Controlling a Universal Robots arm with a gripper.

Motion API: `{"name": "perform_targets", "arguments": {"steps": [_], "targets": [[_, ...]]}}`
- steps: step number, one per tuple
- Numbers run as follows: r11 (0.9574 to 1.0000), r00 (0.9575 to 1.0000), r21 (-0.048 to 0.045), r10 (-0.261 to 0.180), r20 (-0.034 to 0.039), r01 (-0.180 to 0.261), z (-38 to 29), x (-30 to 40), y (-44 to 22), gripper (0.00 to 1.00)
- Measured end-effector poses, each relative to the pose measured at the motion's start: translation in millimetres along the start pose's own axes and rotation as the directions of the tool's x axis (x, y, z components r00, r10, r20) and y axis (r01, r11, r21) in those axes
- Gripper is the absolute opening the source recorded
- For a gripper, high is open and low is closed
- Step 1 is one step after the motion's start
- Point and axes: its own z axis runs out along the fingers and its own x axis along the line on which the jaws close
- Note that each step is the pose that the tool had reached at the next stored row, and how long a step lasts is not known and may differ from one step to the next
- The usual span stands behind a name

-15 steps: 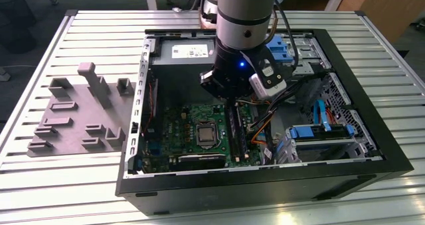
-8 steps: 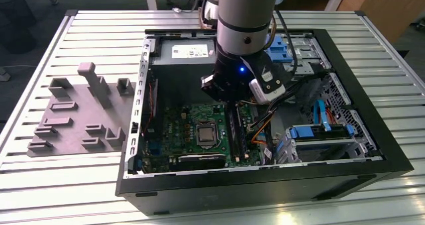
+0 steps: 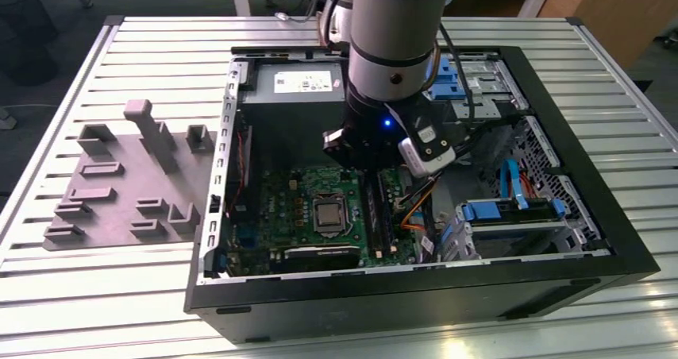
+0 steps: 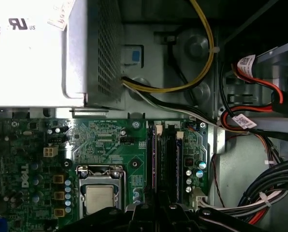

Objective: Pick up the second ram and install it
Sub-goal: 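Insert the second ram into the second slot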

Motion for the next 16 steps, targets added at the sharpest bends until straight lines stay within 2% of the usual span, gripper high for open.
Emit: {"name": "perform_targets", "arguments": {"steps": [7,10,13,16], "targets": [[1.0000,1.0000,-0.0002,0.000,0.0001,0.000,0.3,-0.1,-0.2,0.14],[1.0000,1.0000,0.0000,0.000,0.0000,0.000,0.5,-0.2,-3.2,0.14],[1.0000,1.0000,0.0001,0.000,0.0000,0.000,2.1,-0.2,-5.8,0.14],[1.0000,1.0000,0.0000,0.002,0.0000,-0.002,7.1,-0.1,-6.2,0.14]]}}
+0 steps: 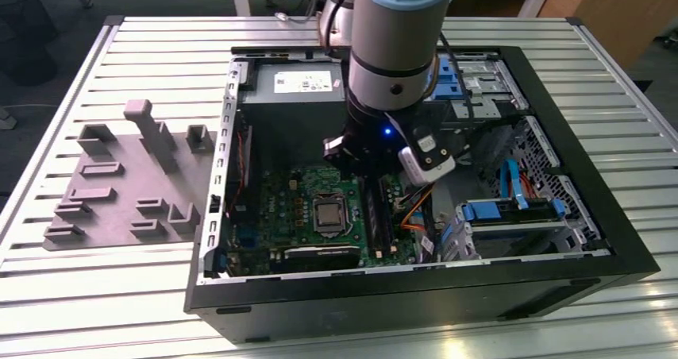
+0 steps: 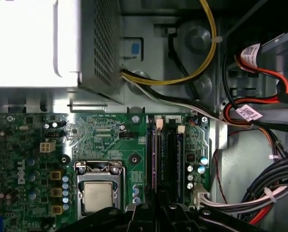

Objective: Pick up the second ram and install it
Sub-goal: 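Insert the second ram into the second slot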

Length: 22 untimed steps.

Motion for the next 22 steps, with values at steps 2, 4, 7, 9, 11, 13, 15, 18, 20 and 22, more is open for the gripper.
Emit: {"name": "perform_targets", "arguments": {"steps": [2,4,7,9,11,13,15,18,20,22], "targets": [[1.0000,1.0000,0.0000,0.002,0.0000,-0.002,3.6,0.0,-0.2,0.14],[1.0000,1.0000,0.0003,0.004,-0.0001,-0.004,6.2,-0.1,-1.7,0.14],[1.0000,1.0000,0.0000,0.005,-0.0001,-0.005,7.6,0.0,-2.8,0.14],[1.0000,1.0000,0.0002,0.005,-0.0001,-0.005,7.5,0.0,-2.8,0.14],[1.0000,1.0000,0.0001,0.005,-0.0001,-0.005,7.6,0.0,-2.8,0.14],[1.0000,1.0000,0.0001,0.005,-0.0001,-0.005,7.8,-0.2,-2.9,0.14],[1.0000,1.0000,0.0001,0.006,-0.0002,-0.006,8.1,-0.6,-4.0,0.14],[1.0000,1.0000,-0.0008,0.005,-0.0006,-0.005,8.5,-1.4,-6.1,0.14],[1.0000,1.0000,-0.0008,-0.003,-0.0006,0.003,8.8,-1.6,-6.3,0.14],[1.0000,1.0000,-0.0008,-0.006,-0.0006,0.006,9.0,-1.6,-6.3,0.14]]}}
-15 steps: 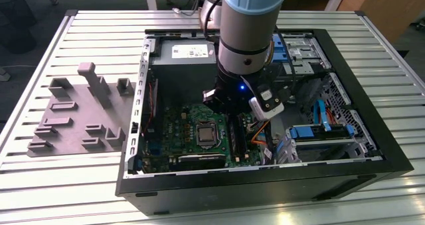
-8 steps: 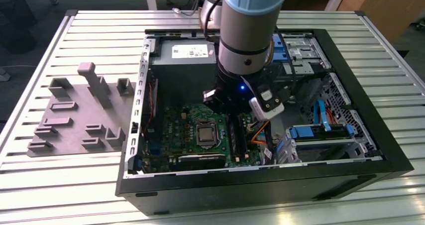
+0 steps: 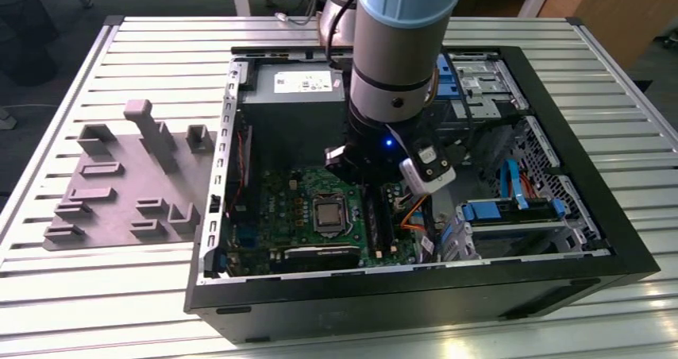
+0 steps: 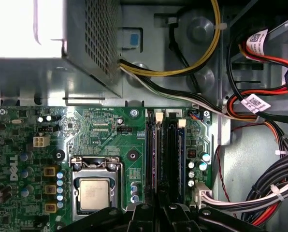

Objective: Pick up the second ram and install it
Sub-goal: 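Insert the second ram into the second slot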

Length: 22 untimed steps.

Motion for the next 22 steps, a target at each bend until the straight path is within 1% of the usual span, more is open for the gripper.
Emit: {"name": "perform_targets", "arguments": {"steps": [14,22], "targets": [[1.0000,1.0000,0.0000,-0.001,0.0001,0.001,0.3,-0.6,-0.2,0.14],[1.0000,1.0000,-0.0001,0.001,0.0001,-0.001,1.7,-4.4,-1.5,0.14]]}}
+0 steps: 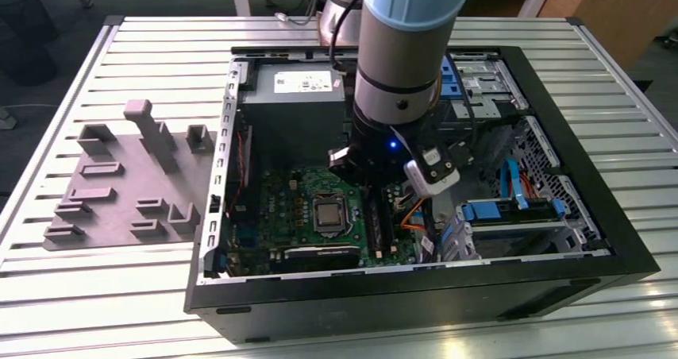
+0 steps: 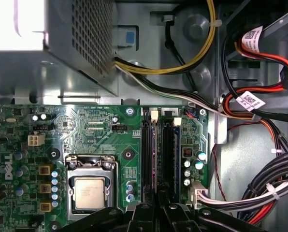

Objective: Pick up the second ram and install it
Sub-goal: 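Insert the second ram into the second slot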

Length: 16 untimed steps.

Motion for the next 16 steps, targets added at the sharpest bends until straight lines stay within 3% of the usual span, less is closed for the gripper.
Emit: {"name": "perform_targets", "arguments": {"steps": [16], "targets": [[1.0000,1.0000,0.0001,-0.002,0.0000,0.002,4.7,-0.1,0.0,0.14]]}}
